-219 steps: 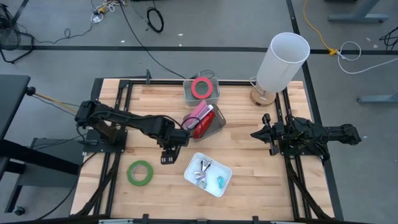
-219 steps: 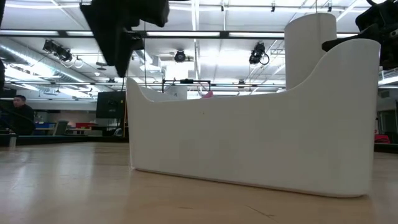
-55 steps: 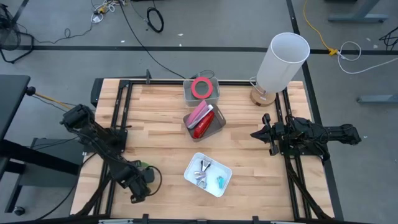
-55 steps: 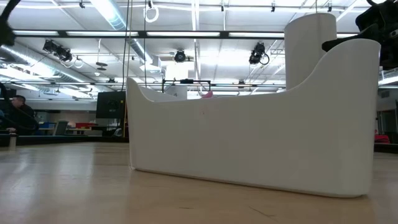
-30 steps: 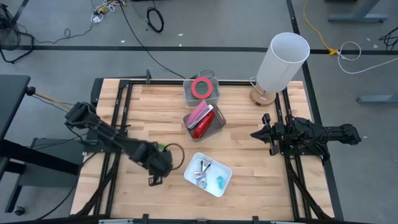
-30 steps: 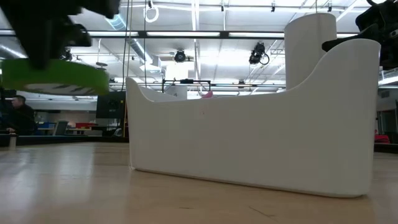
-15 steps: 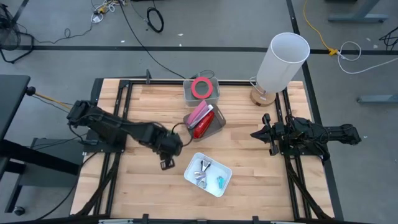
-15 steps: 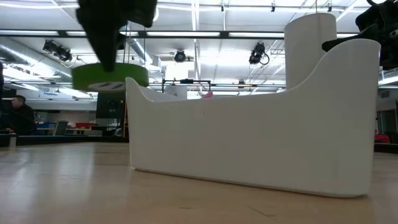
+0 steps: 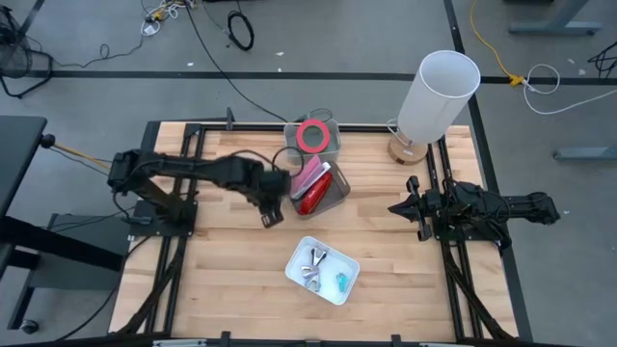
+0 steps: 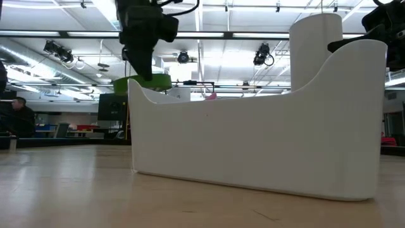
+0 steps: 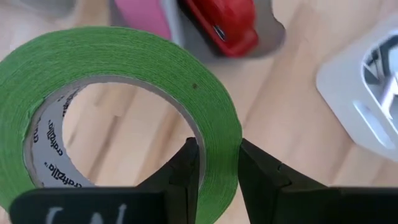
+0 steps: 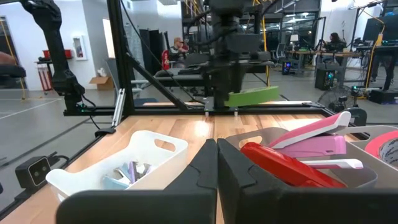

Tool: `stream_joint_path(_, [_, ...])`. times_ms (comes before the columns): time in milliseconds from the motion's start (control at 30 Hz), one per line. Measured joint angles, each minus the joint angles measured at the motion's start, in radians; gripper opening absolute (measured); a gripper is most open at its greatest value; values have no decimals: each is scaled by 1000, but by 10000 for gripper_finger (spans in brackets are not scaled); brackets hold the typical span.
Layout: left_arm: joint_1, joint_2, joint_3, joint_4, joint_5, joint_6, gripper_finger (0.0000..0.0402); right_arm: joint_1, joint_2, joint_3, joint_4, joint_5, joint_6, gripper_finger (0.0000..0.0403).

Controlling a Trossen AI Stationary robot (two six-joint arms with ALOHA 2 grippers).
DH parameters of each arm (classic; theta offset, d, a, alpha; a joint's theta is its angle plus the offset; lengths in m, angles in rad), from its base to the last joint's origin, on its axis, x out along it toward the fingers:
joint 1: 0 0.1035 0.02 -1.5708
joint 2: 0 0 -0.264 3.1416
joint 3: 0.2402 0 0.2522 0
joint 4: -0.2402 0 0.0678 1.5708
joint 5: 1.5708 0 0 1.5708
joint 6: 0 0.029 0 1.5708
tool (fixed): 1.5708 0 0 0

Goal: Pick and place Stapler, Stapler remover, tape
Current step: Put the green tape into the gray bin

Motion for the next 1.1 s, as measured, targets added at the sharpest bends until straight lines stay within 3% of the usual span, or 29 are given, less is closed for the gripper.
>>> stream_joint_path(367, [141, 0, 58, 5, 19, 103, 91, 0, 0, 0, 0, 0, 0, 2])
stream_joint_path(600, [244, 0, 168, 19, 35, 229, 96, 0, 0, 0, 0, 0, 0, 2])
stream_joint_path(1100, [391, -1, 241, 214, 188, 304, 93, 0, 0, 0, 0, 0, 0, 2])
